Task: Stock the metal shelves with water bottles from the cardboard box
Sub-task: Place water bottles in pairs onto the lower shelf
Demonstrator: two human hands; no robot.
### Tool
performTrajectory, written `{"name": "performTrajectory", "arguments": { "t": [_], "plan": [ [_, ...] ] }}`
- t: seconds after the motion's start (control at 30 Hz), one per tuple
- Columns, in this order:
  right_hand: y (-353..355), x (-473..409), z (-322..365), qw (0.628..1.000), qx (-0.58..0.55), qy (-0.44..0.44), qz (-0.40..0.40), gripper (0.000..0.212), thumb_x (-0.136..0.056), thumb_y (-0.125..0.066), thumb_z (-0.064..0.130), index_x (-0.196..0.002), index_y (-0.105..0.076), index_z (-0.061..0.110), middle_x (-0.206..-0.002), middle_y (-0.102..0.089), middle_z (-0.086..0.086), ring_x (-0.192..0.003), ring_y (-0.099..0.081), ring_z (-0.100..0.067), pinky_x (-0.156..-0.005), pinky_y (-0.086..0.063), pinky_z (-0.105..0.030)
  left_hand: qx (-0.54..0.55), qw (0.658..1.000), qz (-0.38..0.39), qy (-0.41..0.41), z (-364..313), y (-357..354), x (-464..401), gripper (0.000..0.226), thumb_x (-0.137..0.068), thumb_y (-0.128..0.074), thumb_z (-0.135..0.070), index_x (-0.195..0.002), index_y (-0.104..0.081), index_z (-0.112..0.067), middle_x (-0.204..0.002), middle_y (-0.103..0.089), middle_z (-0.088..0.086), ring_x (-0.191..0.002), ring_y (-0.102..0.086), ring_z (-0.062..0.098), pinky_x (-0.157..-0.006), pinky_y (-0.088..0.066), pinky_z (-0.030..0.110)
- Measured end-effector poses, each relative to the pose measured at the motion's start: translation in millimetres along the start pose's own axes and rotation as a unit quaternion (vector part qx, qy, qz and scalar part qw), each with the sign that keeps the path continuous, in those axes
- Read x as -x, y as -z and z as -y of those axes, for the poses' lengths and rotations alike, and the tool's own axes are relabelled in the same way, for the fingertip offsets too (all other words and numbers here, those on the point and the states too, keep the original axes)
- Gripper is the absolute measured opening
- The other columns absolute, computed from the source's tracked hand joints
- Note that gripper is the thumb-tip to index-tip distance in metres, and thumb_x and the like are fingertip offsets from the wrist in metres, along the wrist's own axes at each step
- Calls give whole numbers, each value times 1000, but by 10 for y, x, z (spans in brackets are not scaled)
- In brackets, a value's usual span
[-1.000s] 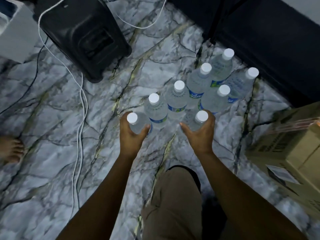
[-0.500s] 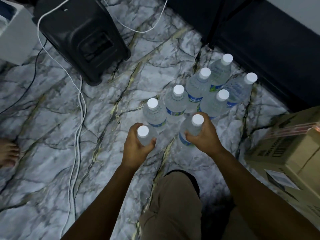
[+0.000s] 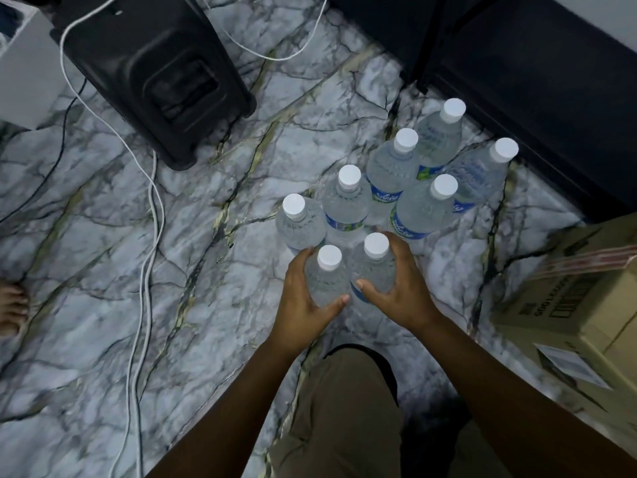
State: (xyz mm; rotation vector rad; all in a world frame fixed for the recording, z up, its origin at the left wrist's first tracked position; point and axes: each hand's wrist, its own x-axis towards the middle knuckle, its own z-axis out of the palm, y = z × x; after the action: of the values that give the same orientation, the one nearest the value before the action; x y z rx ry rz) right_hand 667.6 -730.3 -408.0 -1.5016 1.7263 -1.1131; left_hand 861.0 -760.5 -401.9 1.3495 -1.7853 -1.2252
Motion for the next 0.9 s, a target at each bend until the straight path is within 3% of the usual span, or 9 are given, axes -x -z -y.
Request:
{"name": "performTrajectory", "arguments": {
  "t": [0.07, 0.13, 0.23, 0.4, 0.53, 0.67, 0.9],
  "plan": [
    [7, 20, -49, 1000, 5, 9, -10, 75, -77, -68, 43, -137, -33, 15, -136, -41, -4, -130, -40, -15, -110, -31, -21, -7, 1000, 2, -8, 66, -52, 14, 89, -72, -81, -41, -142, -30, -24, -145, -38, 3, -138, -38, 24, -109, -38, 51],
    [41, 19, -88, 1000, 5, 5, -8, 76, -75, -68, 44, -136, -32, 18, -135, -42, -6, -129, -40, -17, -109, -32, -22, -29, 999, 1, -35, 88, -74, 6, 88, -71, -82, -40, -141, -30, -29, -144, -40, 1, -136, -39, 22, -109, -38, 49],
    [102, 7, -137, 1000, 20, 13, -3, 83, -71, -71, 48, -137, -31, 17, -139, -44, -7, -130, -37, -9, -110, -28, -15, -51, 997, 2, -55, 83, -74, -29, 88, -66, -80, -49, -137, -29, -41, -140, -40, -9, -133, -37, 6, -110, -36, 34],
    [164, -49, -183, 999, 30, 38, 5, 96, -64, -76, 52, -140, -31, 15, -139, -34, 19, -134, -26, 12, -110, -22, -9, -89, 991, 42, -86, 90, -68, -165, 85, -63, -75, -59, -134, -32, -43, -139, -36, -24, -130, -26, -20, -108, -24, 9],
    [134, 7, -206, 1000, 12, 9, -11, 94, -62, -78, 49, -136, -38, 8, -133, -46, -5, -126, -37, 0, -106, -26, -7, -99, 991, 52, -78, 107, -24, -216, 89, -64, -76, -59, -140, -34, -38, -137, -40, -22, -127, -28, -23, -105, -25, 4],
    [132, 24, -218, 1000, 17, 12, -9, 89, -61, -77, 51, -133, -37, 17, -130, -46, -4, -123, -38, -2, -105, -26, -6, -68, 994, 39, -79, 85, -49, -209, 78, -66, -76, -51, -133, -37, -42, -133, -39, -27, -125, -35, -16, -103, -30, 8],
    [100, 56, -302, 993, 67, 94, 4, 93, -71, -71, 61, -139, -33, 9, -143, -40, -9, -140, -26, -2, -112, -25, -17, -48, 996, 42, -64, 76, -14, -236, 89, -64, -77, -51, -138, -29, -44, -135, -37, -26, -126, -32, -19, -102, -27, 3]
  ]
}}
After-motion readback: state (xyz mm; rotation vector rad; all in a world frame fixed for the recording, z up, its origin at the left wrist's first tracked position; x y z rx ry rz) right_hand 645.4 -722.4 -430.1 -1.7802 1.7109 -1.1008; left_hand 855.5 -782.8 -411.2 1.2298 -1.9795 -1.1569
